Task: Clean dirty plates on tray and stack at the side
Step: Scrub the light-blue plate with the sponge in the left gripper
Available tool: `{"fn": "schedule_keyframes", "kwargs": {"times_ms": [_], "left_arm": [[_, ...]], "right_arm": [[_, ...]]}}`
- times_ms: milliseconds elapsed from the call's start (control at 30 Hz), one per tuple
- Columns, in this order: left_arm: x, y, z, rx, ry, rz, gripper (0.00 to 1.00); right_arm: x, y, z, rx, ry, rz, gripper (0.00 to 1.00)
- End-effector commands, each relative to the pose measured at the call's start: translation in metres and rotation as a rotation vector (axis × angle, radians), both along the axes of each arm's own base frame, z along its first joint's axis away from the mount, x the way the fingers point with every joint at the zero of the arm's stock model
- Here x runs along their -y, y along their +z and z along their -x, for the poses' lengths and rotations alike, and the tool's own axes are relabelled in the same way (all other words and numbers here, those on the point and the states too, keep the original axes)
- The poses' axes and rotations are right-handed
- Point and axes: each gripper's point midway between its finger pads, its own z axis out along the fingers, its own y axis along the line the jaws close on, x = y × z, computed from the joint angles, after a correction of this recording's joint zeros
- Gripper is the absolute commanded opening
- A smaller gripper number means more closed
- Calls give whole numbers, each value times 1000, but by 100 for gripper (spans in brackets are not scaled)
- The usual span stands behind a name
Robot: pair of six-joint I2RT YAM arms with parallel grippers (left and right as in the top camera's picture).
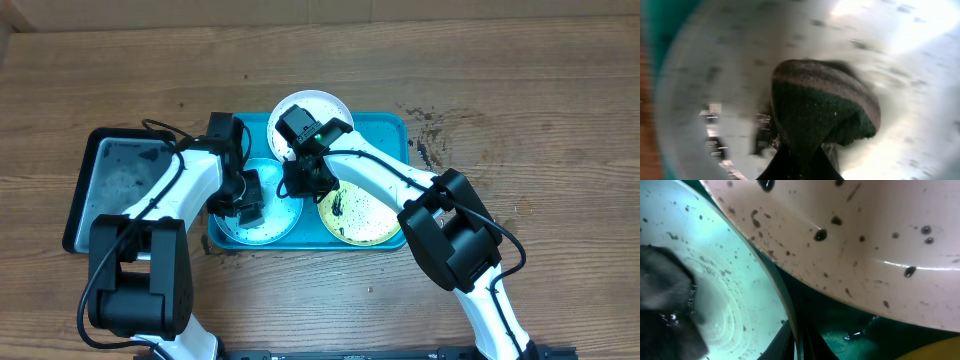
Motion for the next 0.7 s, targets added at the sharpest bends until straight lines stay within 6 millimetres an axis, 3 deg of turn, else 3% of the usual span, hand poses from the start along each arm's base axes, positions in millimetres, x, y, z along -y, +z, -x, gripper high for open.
{"fn": "schedule_keyframes", "kwargs": {"times_ms": [0, 133, 333, 433, 567, 667], "left_arm": [[-50, -1, 0, 3, 72, -221, 5], [-68, 4, -5, 30, 88, -319, 4], [-57, 23, -24, 78, 86, -265, 4], [-32, 36, -38, 104, 59, -123, 4], [26, 51, -57, 170, -42, 209, 4], [42, 50, -57, 170, -52, 283, 4]], "right_arm": [[5, -4, -7, 8, -17, 20, 9], [5, -4, -7, 6, -18, 22, 9], [5, -4, -6, 5, -18, 23, 9], [5, -4, -7, 6, -18, 22, 9], [5, -4, -7, 7, -18, 21, 9], [5, -4, -7, 7, -18, 21, 9]]}}
